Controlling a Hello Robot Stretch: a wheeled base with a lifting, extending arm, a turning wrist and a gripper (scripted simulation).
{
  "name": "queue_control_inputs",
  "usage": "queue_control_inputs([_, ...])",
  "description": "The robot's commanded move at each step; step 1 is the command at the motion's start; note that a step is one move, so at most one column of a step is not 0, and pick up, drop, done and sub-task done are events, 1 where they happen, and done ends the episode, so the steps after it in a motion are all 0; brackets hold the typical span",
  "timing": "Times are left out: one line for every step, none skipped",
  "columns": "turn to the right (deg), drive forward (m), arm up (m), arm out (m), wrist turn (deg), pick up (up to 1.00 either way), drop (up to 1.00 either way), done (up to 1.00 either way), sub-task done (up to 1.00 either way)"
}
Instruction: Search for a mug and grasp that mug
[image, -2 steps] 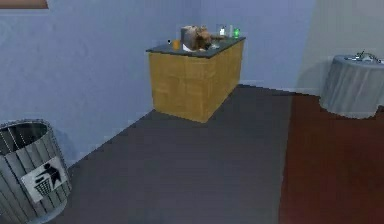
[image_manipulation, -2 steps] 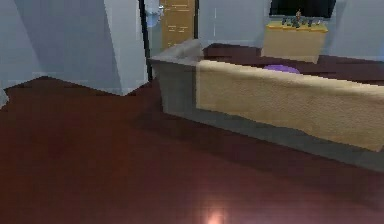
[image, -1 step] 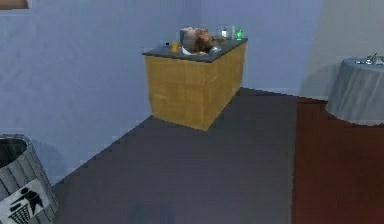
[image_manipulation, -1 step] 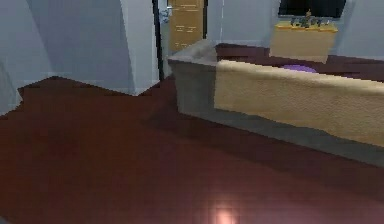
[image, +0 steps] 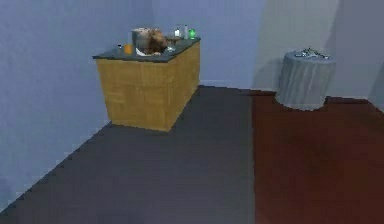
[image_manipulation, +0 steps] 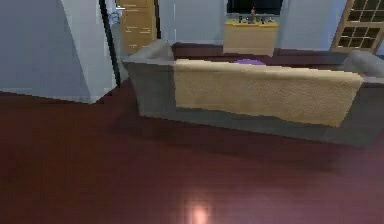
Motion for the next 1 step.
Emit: queue_control_inputs([0.0, 1.00, 0.00, 0.00, 0.0, 0.00, 0.00, 0.00, 0.00])
